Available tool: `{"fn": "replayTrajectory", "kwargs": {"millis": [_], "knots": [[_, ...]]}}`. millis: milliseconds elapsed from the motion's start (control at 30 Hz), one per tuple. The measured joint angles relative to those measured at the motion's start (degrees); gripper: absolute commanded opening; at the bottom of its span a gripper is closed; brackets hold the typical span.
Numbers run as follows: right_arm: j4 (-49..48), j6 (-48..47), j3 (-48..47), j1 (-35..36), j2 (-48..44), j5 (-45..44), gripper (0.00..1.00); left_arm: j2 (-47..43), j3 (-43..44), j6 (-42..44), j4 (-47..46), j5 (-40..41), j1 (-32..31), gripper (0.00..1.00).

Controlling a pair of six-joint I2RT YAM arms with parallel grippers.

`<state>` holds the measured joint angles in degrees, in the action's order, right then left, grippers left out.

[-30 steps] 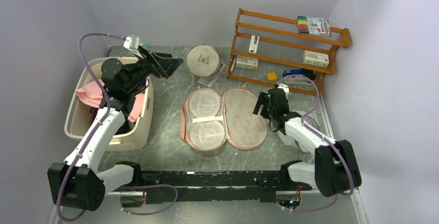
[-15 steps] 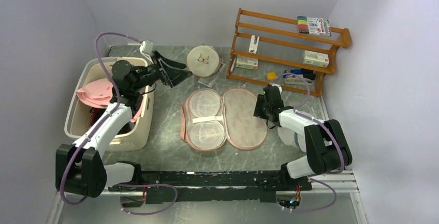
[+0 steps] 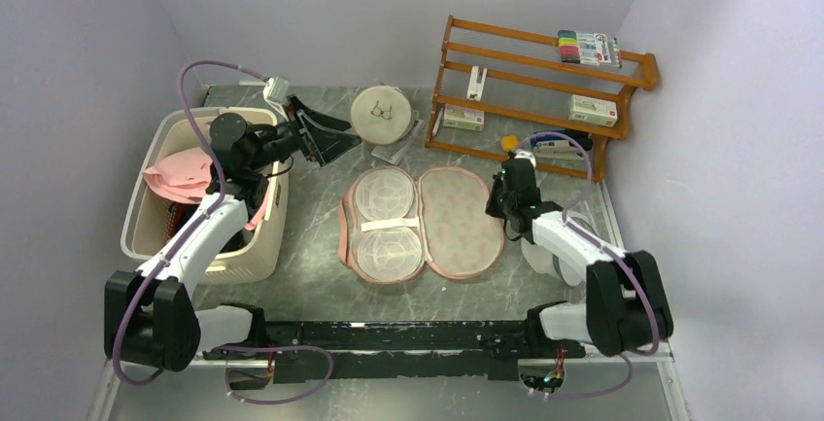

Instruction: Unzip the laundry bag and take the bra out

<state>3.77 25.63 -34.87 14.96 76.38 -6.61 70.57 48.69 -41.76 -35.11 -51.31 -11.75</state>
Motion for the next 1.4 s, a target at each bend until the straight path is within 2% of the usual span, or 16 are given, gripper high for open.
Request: {"fn": "replayTrajectory", "kwargs": {"millis": [233, 467, 600, 700, 833, 1100, 1400], "knots": [[3.78, -1.31, -3.69, -0.02, -8.57, 2.51, 0.00, -0.07, 0.39, 1.07, 1.97, 0.07, 0.00, 0.99], [7.13, -1.14, -9.62, 0.83, -10.47, 11.37, 0.00, -1.31, 0.44, 1.90, 3.15, 0.11, 0.00, 0.99], [7.76, 0.59, -13.35, 7.13, -10.40, 12.72, 0.00, -2.05, 0.63, 2.56, 4.13, 0.22, 0.00, 0.99], [7.19, 2.32, -16.83, 15.78, -9.14, 11.96, 0.00, -2.43, 1.11, 3.39, 5.11, 0.61, 0.00, 0.99], [2.21, 5.90, -19.02, 23.17, -5.01, 12.81, 0.00, -3.37, 1.68, 4.94, 6.86, 1.46, 0.00, 0.99], [-13.99, 15.98, -18.01, 31.67, 10.56, 15.43, 0.00, -6.75, 2.58, 10.03, 12.81, 6.21, 0.02, 0.99], [-32.44, 25.03, -16.74, 35.04, 29.31, 18.93, 0.00, -7.15, 2.64, 11.82, 15.10, 7.89, 0.07, 0.99]]}}
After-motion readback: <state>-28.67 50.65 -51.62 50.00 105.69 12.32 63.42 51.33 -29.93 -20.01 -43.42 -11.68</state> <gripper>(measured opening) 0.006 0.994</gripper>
